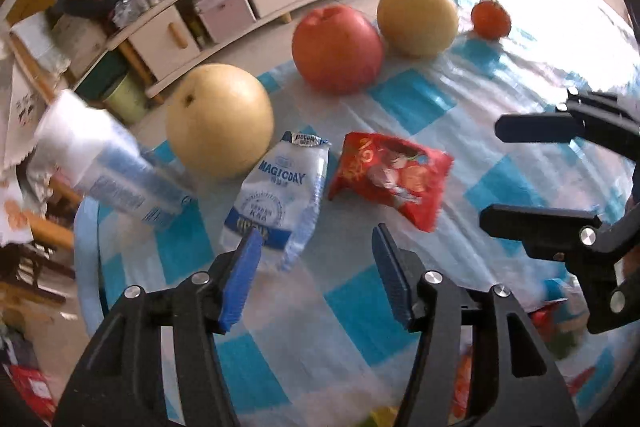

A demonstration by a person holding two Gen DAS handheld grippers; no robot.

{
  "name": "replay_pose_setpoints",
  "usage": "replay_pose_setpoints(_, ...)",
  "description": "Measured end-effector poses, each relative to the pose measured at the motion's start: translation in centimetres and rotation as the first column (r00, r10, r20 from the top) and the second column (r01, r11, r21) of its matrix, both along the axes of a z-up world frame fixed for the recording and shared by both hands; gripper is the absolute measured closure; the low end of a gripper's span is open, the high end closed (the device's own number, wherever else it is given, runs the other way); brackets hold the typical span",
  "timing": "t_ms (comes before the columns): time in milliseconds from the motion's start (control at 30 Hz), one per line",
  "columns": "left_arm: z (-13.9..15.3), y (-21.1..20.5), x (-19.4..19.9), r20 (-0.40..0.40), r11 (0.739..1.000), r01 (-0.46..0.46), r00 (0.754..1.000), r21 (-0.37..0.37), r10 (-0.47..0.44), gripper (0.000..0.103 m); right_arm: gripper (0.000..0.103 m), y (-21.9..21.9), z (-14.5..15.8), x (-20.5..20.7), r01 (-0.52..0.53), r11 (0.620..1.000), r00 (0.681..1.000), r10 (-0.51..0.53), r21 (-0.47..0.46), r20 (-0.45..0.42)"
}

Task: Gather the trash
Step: 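Grasp the white MAGICDAY bag with the left gripper while the right grasps the red cartoon packet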

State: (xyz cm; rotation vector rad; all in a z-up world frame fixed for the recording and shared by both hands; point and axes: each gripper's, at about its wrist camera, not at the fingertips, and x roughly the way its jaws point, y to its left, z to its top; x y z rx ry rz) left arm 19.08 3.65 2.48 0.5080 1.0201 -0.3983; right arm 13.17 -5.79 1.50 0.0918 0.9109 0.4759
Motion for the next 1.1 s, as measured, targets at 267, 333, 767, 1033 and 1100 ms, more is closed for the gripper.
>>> replay_pose_setpoints(267,-0.9,1.1,2.6,0.023,1.000,0.019,1.000,-0.010,-0.018,0.039,0.038,2.4,-1.5,2.7,-0.058,0.996,0.998,0.055,-0.061,-0.039)
replay_pose_setpoints(333,-1.1,1.1,3.0,0.030,1.000,0.025,0.999,-0.004,-0.025,0.037,0.049,2.7,-1.7,2.6,-0.061,0.996,0.998,0.059,-0.070,-0.037)
replay_pose_setpoints(767,-1.8,-0.2,4.5,0.018,0.998,0.058,0.998,-0.012,-0.058,0.023,0.087,3.0,-1.5,-0.3,-0.063,0.987,0.997,0.070,-0.145,0.043)
replay_pose_setpoints(1033,-1.9,-0.5,3.4,-0.033,0.990,0.028,0.999,-0.135,-0.033,0.068,0.090,0.5,-1.6,-2.0,-0.007,0.996,0.999,0.012,-0.093,0.050)
replay_pose_setpoints(1100,-2.0,-0.6,3.0,-0.039,0.988,0.008,0.999,-0.154,-0.014,0.076,0.091,0.0,-1.5,-2.1,0.000,0.997,0.999,0.003,-0.079,0.039)
